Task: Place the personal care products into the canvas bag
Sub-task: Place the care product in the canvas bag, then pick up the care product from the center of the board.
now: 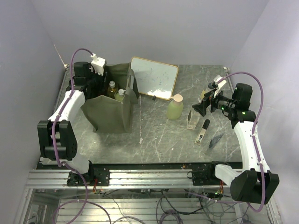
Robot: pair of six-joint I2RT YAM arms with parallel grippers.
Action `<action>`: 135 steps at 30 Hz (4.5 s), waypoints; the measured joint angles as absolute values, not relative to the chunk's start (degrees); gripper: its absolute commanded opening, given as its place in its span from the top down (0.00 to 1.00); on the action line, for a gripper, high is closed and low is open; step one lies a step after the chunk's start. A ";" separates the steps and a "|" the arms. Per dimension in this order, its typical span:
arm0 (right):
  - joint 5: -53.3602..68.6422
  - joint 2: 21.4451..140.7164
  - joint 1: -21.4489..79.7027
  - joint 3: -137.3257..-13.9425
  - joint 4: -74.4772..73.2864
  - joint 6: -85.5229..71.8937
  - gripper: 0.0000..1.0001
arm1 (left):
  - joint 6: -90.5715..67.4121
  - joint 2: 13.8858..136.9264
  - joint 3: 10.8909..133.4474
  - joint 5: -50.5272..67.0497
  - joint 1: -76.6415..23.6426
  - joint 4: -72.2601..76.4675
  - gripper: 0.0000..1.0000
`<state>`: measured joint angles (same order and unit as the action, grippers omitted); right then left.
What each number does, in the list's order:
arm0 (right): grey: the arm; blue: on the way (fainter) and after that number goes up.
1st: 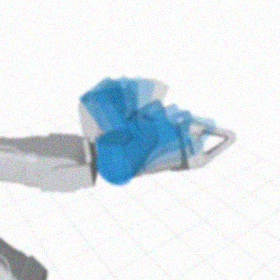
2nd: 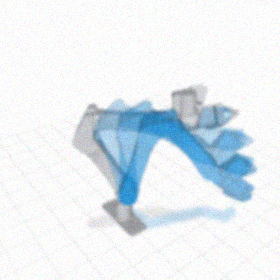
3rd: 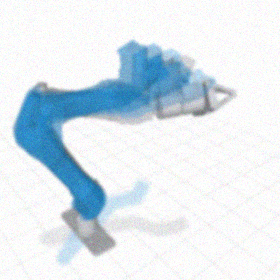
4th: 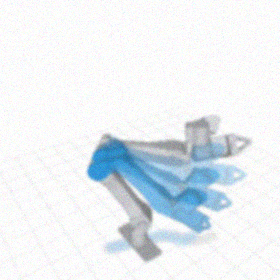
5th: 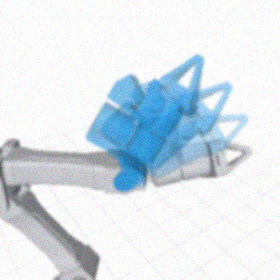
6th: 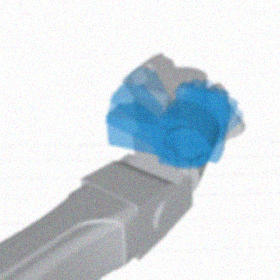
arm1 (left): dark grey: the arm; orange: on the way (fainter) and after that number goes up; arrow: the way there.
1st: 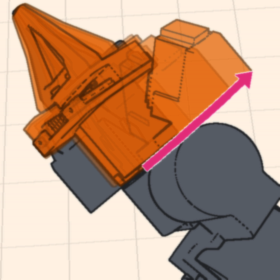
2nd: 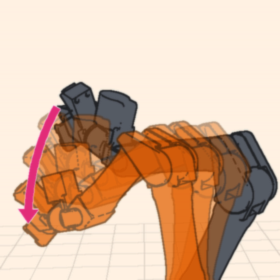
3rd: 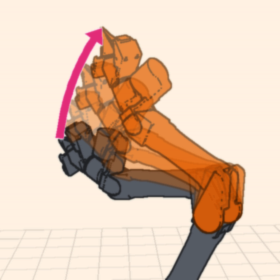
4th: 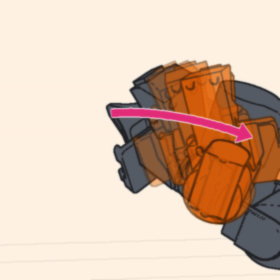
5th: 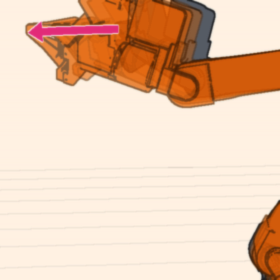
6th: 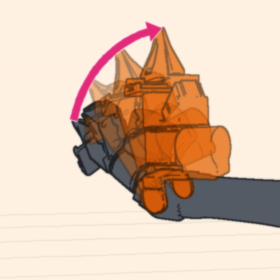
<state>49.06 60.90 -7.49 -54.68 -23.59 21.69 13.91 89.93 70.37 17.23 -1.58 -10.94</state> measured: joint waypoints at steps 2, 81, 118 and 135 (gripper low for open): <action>49.08 60.90 -7.49 -54.68 -23.59 21.69 0.00 | 13.50 89.93 70.39 17.10 -1.58 -10.96 0.43; 23.14 71.90 7.16 -65.63 -52.03 56.10 0.00 | 9.21 67.02 76.42 15.68 -1.67 -26.57 0.01; 30.59 91.96 3.27 -77.47 -64.05 72.25 0.23 | 9.74 68.97 78.17 18.63 -1.67 -30.39 0.01; 33.93 87.77 3.11 -74.94 -61.82 66.65 0.80 | 23.79 67.70 83.64 27.16 -4.80 -46.26 0.04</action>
